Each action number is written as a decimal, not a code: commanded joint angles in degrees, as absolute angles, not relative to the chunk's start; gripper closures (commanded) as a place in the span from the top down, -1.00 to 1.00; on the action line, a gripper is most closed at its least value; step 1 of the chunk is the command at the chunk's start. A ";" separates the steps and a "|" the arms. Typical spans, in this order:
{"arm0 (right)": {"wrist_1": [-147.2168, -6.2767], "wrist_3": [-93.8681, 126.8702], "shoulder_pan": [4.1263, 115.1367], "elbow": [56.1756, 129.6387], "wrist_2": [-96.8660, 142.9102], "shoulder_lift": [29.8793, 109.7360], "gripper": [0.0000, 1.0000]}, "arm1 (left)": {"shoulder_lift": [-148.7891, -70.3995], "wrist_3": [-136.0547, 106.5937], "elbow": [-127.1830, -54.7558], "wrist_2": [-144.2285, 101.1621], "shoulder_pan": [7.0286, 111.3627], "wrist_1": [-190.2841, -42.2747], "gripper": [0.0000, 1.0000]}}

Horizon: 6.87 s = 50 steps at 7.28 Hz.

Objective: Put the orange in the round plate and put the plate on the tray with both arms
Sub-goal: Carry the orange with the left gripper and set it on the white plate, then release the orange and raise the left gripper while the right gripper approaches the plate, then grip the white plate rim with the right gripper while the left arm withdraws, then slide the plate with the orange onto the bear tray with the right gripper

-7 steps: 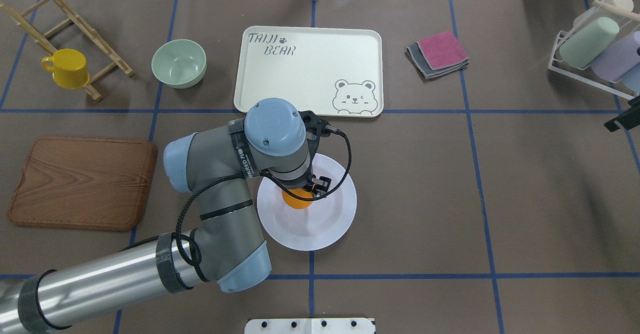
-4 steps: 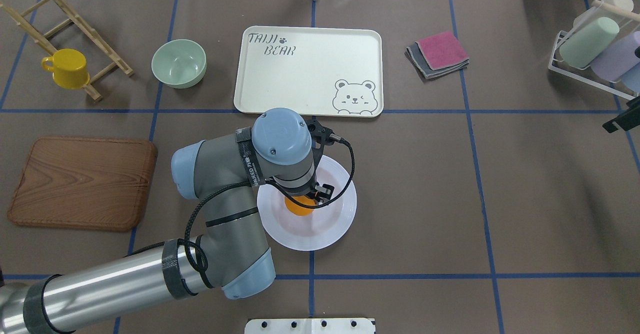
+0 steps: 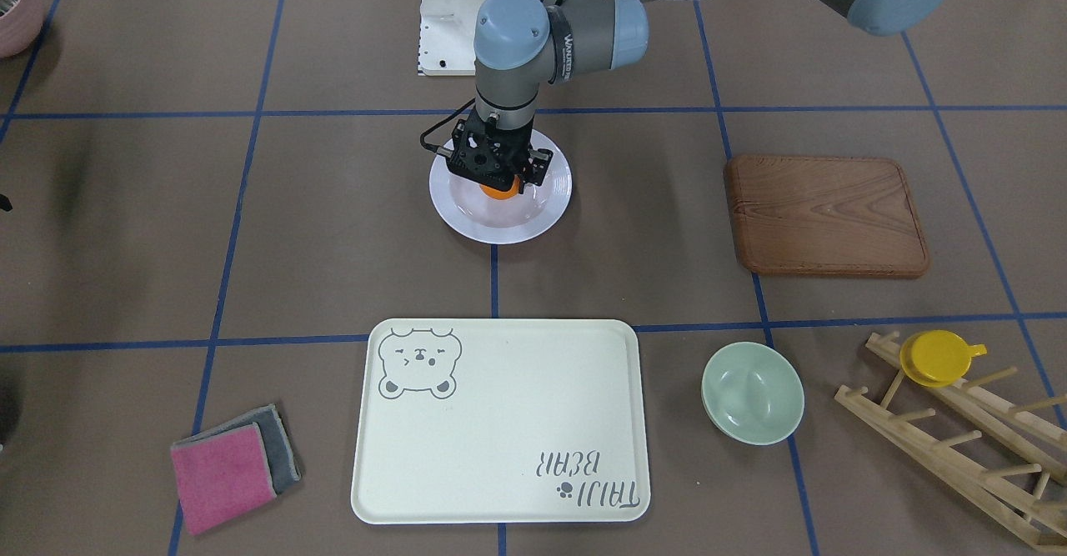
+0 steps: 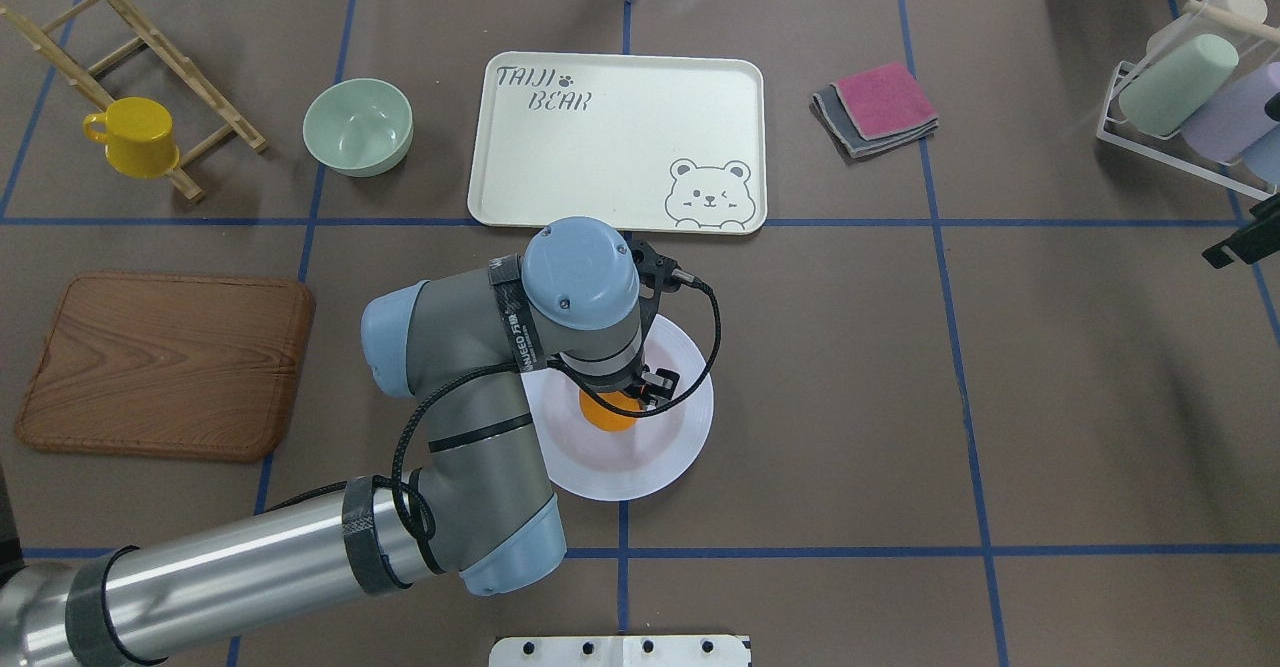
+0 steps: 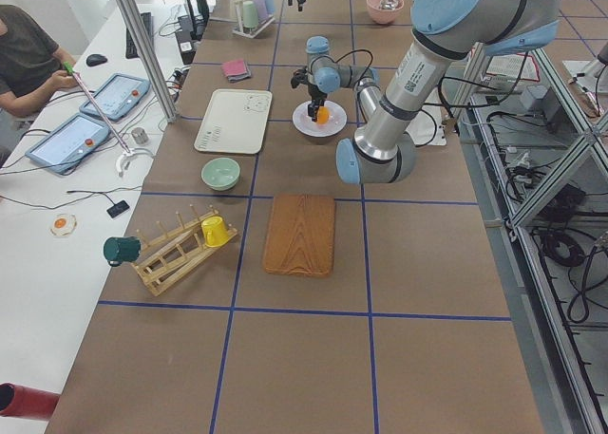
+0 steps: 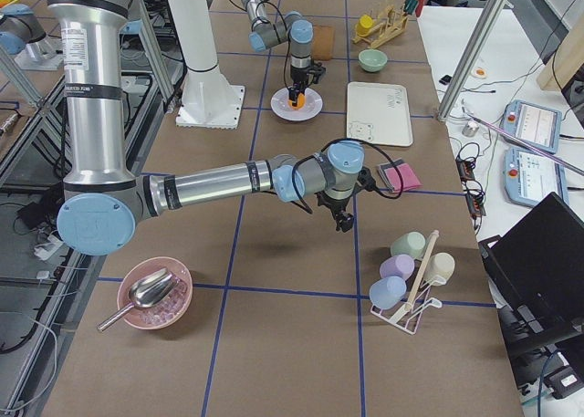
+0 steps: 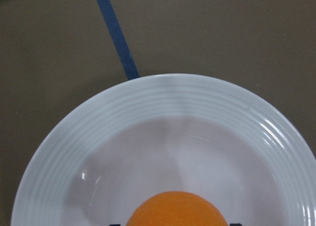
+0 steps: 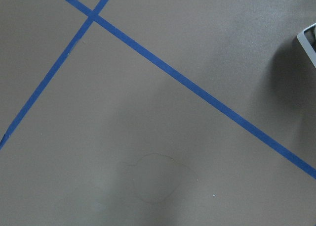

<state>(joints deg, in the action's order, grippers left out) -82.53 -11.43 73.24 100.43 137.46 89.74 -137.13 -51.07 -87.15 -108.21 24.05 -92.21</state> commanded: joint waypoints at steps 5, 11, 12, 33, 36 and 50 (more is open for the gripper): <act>-82.53 -11.43 73.13 100.28 137.37 88.95 1.00 | -134.83 -50.89 -89.98 -106.61 24.34 -97.39 0.97; -62.49 33.99 51.56 99.14 131.09 79.10 1.00 | -118.77 -42.49 -103.18 -111.35 32.68 -104.65 0.95; -57.79 46.20 46.46 98.27 126.52 75.01 1.00 | -118.04 -41.84 -102.75 -113.79 34.61 -104.94 0.95; -1.76 101.77 10.55 83.06 69.17 71.63 0.30 | -102.39 -26.63 -104.68 -130.25 59.41 -106.17 0.98; -1.76 102.04 10.46 81.65 68.73 70.40 -0.58 | -101.43 -26.02 -104.85 -132.27 60.72 -106.17 0.98; -17.56 113.71 30.14 62.52 66.18 49.05 -0.97 | -97.82 -25.84 -107.93 -132.19 66.53 -105.73 0.98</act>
